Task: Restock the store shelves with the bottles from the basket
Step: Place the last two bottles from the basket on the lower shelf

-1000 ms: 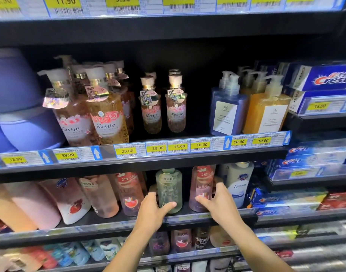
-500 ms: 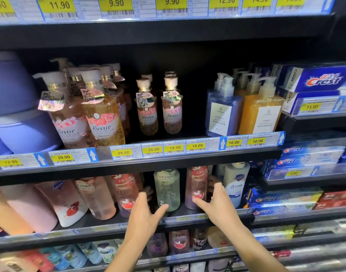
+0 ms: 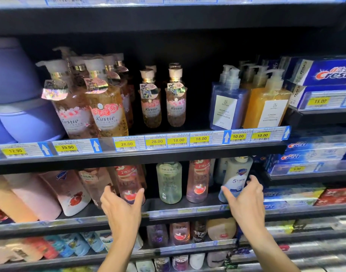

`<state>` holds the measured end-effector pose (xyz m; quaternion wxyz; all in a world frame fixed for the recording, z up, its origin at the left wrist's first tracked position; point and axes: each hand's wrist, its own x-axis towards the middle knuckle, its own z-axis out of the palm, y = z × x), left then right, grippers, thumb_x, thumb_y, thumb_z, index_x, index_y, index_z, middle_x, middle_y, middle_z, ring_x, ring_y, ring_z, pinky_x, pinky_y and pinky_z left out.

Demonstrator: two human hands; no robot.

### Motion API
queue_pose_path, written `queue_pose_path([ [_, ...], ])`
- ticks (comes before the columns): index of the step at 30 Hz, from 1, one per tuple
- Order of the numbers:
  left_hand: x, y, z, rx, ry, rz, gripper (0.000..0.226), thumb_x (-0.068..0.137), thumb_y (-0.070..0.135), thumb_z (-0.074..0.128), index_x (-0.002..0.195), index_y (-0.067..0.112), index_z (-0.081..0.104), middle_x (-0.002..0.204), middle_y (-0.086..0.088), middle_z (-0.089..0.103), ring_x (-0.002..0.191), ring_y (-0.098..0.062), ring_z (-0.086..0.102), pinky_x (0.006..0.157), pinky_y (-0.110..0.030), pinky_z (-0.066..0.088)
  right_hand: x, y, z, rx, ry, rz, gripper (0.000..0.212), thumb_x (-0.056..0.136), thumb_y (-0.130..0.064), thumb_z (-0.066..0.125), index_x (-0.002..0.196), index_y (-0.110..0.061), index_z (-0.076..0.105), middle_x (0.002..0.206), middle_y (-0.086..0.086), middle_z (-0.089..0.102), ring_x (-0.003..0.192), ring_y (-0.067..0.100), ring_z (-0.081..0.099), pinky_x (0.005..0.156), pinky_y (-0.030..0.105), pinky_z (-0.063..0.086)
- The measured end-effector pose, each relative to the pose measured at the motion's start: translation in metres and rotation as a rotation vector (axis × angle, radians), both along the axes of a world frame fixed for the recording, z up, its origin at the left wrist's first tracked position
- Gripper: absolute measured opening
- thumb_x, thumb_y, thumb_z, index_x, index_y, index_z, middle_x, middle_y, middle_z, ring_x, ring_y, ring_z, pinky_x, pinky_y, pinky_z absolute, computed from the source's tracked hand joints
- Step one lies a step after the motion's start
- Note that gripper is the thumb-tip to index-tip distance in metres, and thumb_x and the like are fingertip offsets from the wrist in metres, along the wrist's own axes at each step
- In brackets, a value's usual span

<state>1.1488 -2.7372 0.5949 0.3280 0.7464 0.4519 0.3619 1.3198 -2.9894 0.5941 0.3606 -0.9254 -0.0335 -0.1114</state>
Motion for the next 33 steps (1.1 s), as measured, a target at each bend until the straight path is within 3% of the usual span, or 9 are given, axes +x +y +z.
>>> queue_pose_path([
  [3, 0.013, 0.001, -0.004, 0.015, 0.028, 0.012, 0.096, 0.078, 0.039, 0.084, 0.142, -0.003, 0.028, 0.140, -0.027, 0.035, 0.130, -0.046, 0.035, 0.107, -0.061, 0.038, 0.008, 0.004, 0.000, 0.007, 0.017, 0.022, 0.094, 0.079, -0.046, 0.083, 0.145, -0.003, 0.033, 0.133, 0.022, 0.050, 0.126, 0.043, 0.050, 0.093, 0.054, 0.050],
  [7, 0.026, 0.000, -0.005, 0.035, 0.034, 0.038, 0.067, 0.075, 0.023, 0.087, 0.117, -0.001, 0.040, 0.121, -0.028, 0.042, 0.112, -0.048, 0.043, 0.098, -0.058, 0.039, 0.014, 0.004, -0.004, 0.018, 0.036, 0.047, 0.087, 0.081, -0.044, 0.082, 0.142, -0.005, 0.033, 0.133, 0.020, 0.052, 0.122, 0.042, 0.055, 0.089, 0.052, 0.053],
  [10, 0.028, 0.002, -0.003, 0.039, 0.030, 0.057, 0.052, 0.076, 0.011, 0.083, 0.104, 0.006, 0.039, 0.112, -0.027, 0.044, 0.102, -0.049, 0.049, 0.089, -0.057, 0.042, 0.017, 0.001, -0.008, 0.032, 0.049, 0.063, 0.082, 0.083, -0.044, 0.079, 0.140, -0.008, 0.034, 0.131, 0.017, 0.053, 0.117, 0.041, 0.058, 0.086, 0.051, 0.054],
  [13, 0.024, 0.005, -0.003, 0.058, 0.028, 0.054, 0.051, 0.078, 0.011, 0.081, 0.097, 0.014, 0.034, 0.107, -0.025, 0.045, 0.095, -0.050, 0.052, 0.082, -0.056, 0.044, 0.018, -0.001, -0.010, 0.046, 0.043, 0.078, 0.077, 0.083, -0.045, 0.078, 0.138, -0.011, 0.036, 0.127, 0.014, 0.054, 0.113, 0.041, 0.059, 0.083, 0.049, 0.052],
  [16, 0.018, 0.006, -0.005, 0.085, 0.021, 0.022, 0.051, 0.080, 0.017, 0.082, 0.101, 0.014, 0.035, 0.107, -0.022, 0.045, 0.094, -0.048, 0.053, 0.080, -0.056, 0.046, 0.017, -0.005, -0.011, 0.054, 0.044, 0.090, 0.076, 0.083, -0.043, 0.078, 0.139, -0.013, 0.036, 0.126, 0.013, 0.054, 0.111, 0.040, 0.059, 0.083, 0.048, 0.052],
  [19, 0.012, 0.005, -0.008, 0.056, 0.031, -0.004, 0.066, 0.083, 0.028, 0.081, 0.126, 0.002, 0.038, 0.120, -0.023, 0.046, 0.102, -0.047, 0.053, 0.084, -0.055, 0.047, 0.016, -0.009, -0.013, 0.062, 0.040, 0.104, 0.076, 0.083, -0.041, 0.079, 0.140, -0.014, 0.037, 0.124, 0.012, 0.054, 0.109, 0.038, 0.059, 0.081, 0.047, 0.051],
  [22, 0.004, 0.003, -0.010, 0.043, 0.020, -0.034, 0.082, 0.084, 0.035, 0.079, 0.143, 0.002, 0.032, 0.133, -0.023, 0.043, 0.112, -0.047, 0.051, 0.089, -0.055, 0.049, 0.014, -0.012, -0.014, 0.063, 0.025, 0.117, 0.077, 0.083, -0.039, 0.079, 0.141, -0.012, 0.036, 0.125, 0.013, 0.054, 0.110, 0.037, 0.058, 0.083, 0.047, 0.052],
  [29, -0.002, 0.000, -0.004, 0.024, 0.003, -0.063, 0.084, 0.083, 0.037, 0.079, 0.144, 0.006, 0.031, 0.136, -0.019, 0.043, 0.119, -0.042, 0.050, 0.089, -0.051, 0.049, 0.011, -0.011, -0.012, 0.060, 0.023, 0.105, 0.081, 0.084, -0.040, 0.079, 0.144, -0.012, 0.034, 0.129, 0.015, 0.053, 0.114, 0.038, 0.058, 0.086, 0.048, 0.053],
  [33, -0.011, 0.001, -0.004, 0.001, 0.006, -0.049, 0.090, 0.080, 0.041, 0.081, 0.147, 0.009, 0.030, 0.142, -0.015, 0.041, 0.129, -0.035, 0.047, 0.098, -0.054, 0.048, 0.010, -0.011, -0.010, 0.065, 0.024, 0.113, 0.084, 0.082, -0.041, 0.081, 0.145, -0.012, 0.033, 0.133, 0.015, 0.052, 0.117, 0.037, 0.057, 0.087, 0.048, 0.053],
])
